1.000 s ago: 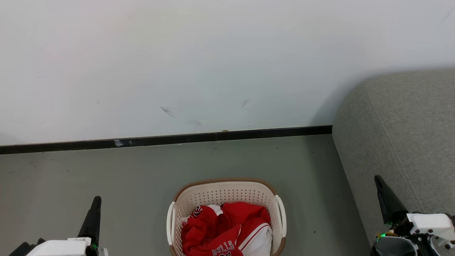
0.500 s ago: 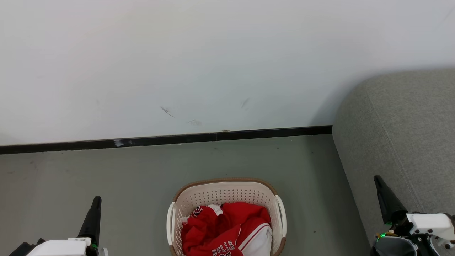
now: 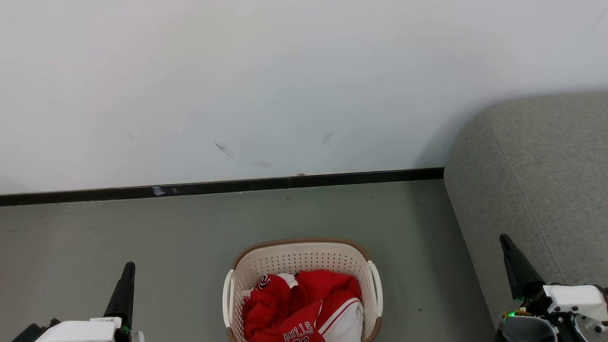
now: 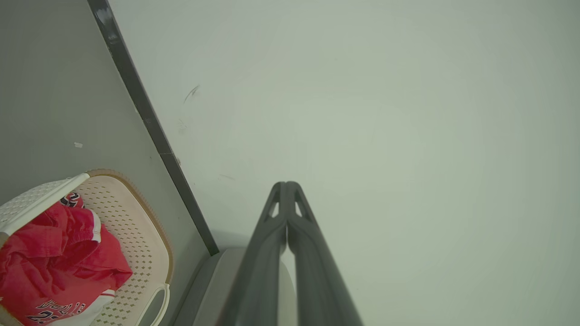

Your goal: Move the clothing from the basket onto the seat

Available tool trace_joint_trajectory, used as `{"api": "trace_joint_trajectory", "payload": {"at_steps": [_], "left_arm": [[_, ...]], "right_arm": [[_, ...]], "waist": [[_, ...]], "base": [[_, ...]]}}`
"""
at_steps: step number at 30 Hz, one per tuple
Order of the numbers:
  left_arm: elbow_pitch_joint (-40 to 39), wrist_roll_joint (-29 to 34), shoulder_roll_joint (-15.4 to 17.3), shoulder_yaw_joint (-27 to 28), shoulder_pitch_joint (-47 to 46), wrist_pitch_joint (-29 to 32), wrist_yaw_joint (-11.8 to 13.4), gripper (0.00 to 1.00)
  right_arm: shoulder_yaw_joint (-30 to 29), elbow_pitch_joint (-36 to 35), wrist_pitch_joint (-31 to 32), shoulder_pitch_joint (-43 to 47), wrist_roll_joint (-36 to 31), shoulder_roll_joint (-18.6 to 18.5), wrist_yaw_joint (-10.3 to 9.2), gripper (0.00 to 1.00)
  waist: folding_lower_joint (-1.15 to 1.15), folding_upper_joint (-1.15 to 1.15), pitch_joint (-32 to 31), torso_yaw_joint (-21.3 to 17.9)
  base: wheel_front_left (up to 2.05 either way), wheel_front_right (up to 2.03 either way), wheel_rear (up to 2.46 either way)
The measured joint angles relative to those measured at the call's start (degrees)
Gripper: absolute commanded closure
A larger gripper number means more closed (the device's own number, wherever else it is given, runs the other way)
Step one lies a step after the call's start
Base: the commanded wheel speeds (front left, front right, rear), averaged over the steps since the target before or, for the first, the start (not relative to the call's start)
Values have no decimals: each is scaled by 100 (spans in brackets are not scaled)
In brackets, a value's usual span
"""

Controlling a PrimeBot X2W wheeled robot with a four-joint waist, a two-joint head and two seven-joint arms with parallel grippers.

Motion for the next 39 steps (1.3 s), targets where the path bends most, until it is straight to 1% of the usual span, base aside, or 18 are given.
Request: {"api": "trace_joint_trajectory", "payload": {"at_steps": [39], "left_arm": [[0,0,-4,7,0,1,0,100]], "right_arm": [[-4,0,0,-1,0,2,0,100]], "waist": [[0,0,0,0]], "base": [[0,0,0]]}}
